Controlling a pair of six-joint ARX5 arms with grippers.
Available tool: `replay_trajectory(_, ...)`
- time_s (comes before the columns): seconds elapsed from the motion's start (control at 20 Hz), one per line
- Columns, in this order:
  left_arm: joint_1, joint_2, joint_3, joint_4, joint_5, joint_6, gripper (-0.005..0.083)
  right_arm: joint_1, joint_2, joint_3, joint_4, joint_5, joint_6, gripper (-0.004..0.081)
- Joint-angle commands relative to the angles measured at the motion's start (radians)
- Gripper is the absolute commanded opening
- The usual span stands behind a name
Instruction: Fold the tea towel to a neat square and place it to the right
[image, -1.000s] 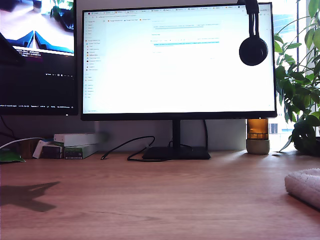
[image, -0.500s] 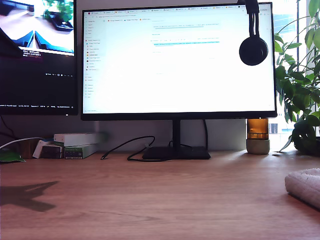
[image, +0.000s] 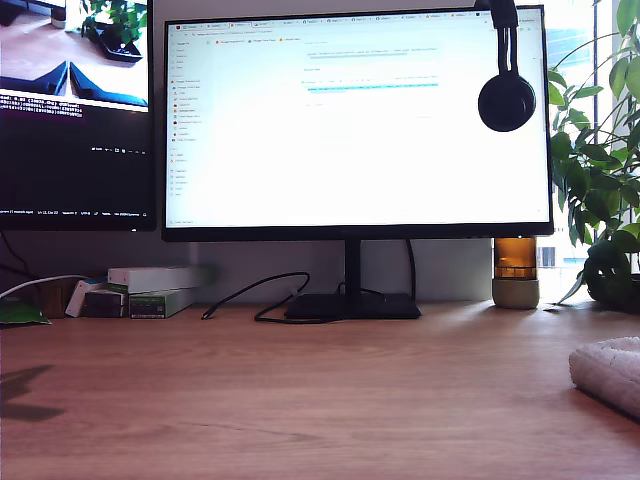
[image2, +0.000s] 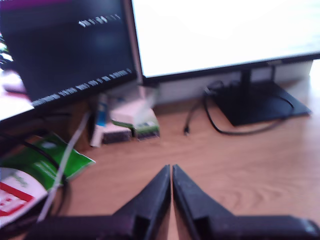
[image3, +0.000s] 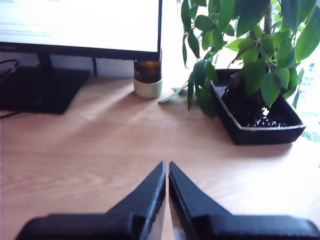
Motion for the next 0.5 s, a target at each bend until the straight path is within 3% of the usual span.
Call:
replay_trajectory(0.0, 0.012, -0.043, -0.043, 0.004, 0.0, 0.004, -0.0019, -0.003, -0.034, -0.045, -0.013, -0.016, 0.002, -0.0011)
replay_trajectory(0.15, 0.025, -0.143, -0.117, -0.004, 0.001, -0.023, -0.0019, -0.003, -0.11, -0.076, -0.042, -0.077, 0.024, -0.0011)
replay_trajectory(0.45, 0.026, -0.347, -0.198, -0.124, -0.017, -0.031, -0.0019, -0.003, -0.27, -0.13, -0.143, -0.079, 0.028, -0.0011)
